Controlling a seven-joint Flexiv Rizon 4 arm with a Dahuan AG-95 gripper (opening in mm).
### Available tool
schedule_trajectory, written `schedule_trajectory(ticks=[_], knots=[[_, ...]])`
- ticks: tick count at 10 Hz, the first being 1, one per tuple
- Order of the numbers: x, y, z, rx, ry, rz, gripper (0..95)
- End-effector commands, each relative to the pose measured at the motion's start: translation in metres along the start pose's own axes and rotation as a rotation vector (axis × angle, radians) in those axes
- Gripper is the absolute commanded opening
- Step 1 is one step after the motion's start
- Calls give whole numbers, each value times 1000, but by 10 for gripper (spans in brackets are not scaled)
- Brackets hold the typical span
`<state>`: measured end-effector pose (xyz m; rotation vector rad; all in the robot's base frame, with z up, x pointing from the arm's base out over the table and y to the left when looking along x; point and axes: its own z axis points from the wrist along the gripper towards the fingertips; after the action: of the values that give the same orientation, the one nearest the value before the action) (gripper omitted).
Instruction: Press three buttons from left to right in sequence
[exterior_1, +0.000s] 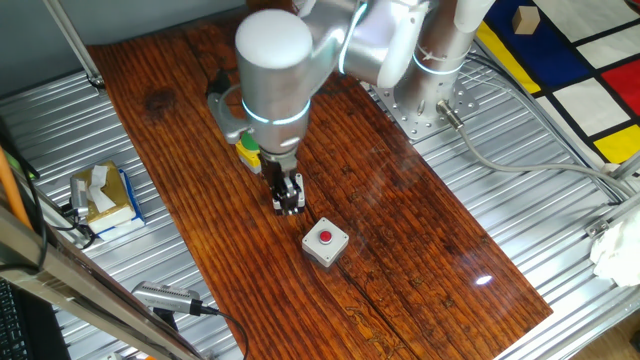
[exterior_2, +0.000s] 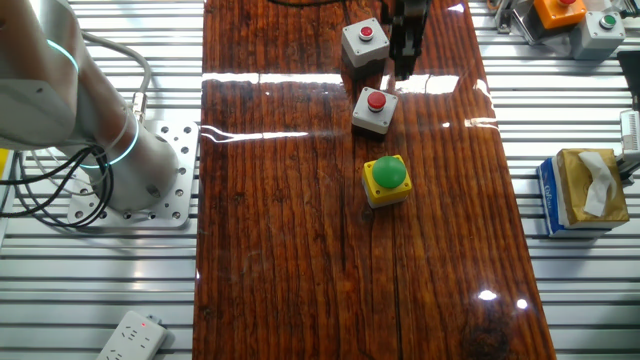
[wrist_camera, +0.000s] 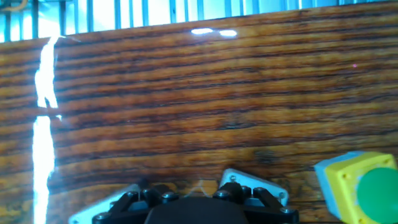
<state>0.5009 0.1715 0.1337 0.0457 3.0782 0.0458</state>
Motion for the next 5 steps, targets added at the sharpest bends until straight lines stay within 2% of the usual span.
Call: schedule_trajectory(ticks=[1,5], knots=[[-1,8,2,1,-8,26,570],[3,30,5,-1,-22,82,570]])
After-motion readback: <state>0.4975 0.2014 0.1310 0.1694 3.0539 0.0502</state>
